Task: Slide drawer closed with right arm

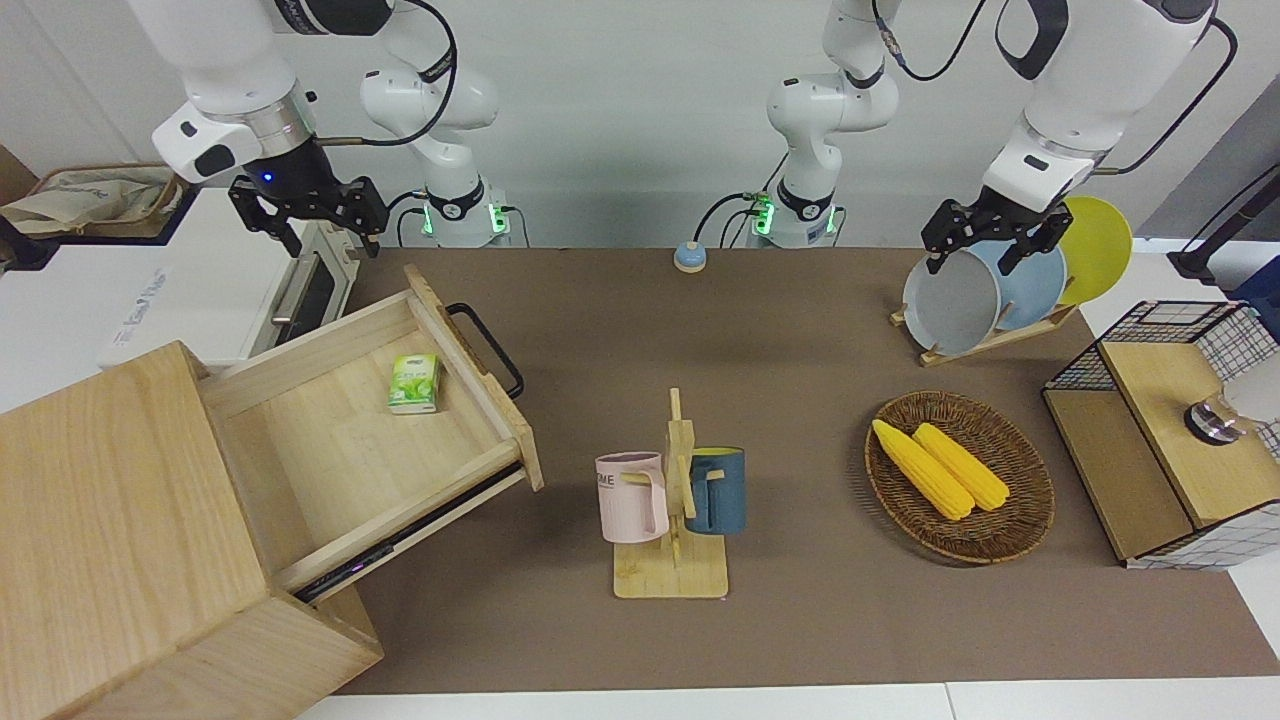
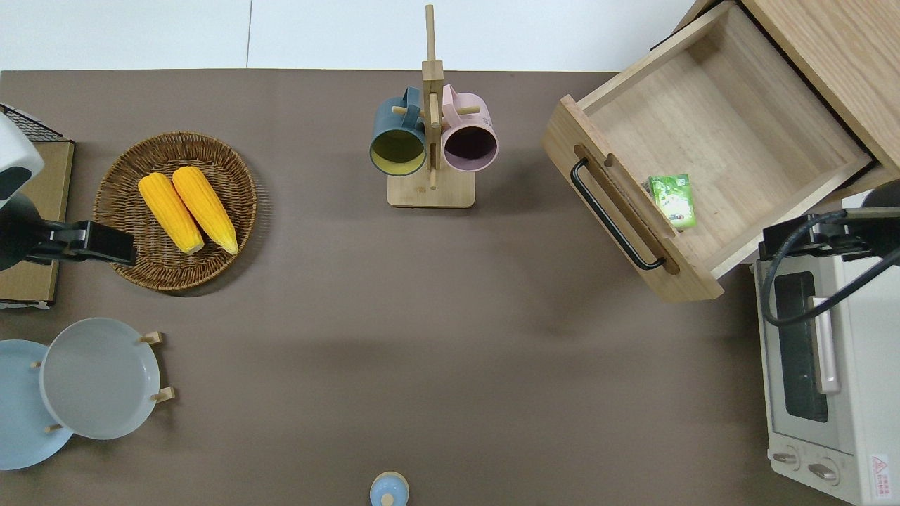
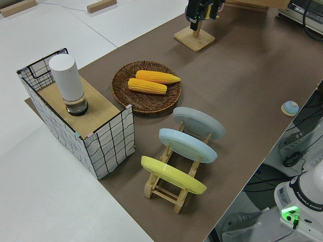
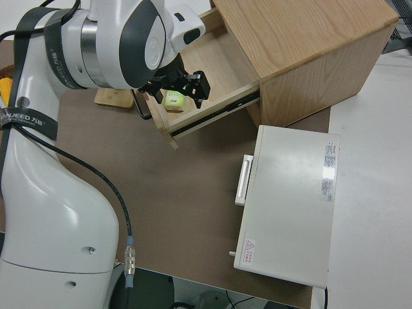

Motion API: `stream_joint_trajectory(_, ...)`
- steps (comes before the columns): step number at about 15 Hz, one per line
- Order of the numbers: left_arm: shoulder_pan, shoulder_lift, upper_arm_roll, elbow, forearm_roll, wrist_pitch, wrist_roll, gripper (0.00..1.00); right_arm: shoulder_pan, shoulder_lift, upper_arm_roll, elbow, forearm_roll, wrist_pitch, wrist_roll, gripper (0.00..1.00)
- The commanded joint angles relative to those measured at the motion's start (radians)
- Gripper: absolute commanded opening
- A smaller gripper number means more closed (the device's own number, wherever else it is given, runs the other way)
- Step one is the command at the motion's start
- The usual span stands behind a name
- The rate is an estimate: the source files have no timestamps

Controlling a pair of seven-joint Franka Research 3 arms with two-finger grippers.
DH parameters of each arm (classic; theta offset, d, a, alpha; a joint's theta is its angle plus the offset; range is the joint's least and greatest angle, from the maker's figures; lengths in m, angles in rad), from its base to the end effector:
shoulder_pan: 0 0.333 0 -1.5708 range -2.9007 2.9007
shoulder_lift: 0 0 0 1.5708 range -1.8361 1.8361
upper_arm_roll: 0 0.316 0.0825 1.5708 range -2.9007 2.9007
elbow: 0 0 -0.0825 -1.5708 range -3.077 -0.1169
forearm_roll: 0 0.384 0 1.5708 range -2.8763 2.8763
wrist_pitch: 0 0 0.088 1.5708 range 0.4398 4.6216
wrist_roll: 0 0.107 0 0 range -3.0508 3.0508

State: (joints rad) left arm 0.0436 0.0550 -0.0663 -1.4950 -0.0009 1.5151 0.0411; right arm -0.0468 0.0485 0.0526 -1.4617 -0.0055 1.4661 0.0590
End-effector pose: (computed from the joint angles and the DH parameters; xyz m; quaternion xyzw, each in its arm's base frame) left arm 0.5660 -0.0118 0.6245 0.9993 -0.0319 -0.0174 0.0024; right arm 0.5592 0.0018 0.6395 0.9994 -0.0268 -0.0220 0.0022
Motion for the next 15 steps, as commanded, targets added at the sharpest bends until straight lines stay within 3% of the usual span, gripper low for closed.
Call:
stream_joint_trajectory(1, -0.007, -0.004, 0.0, 0.01, 0.018, -0.018, -0.01, 0.99, -0.015, 0.022, 0.013, 0.029, -0.014, -0.01, -0.014, 0.985)
stream_joint_trajectory(15, -0.007, -0.004, 0.0, 0.009, 0.018, -0.018, -0.01, 0.99, -0.013, 0.022, 0.026, 0.029, -0.013, -0.026, -0.018, 0.983)
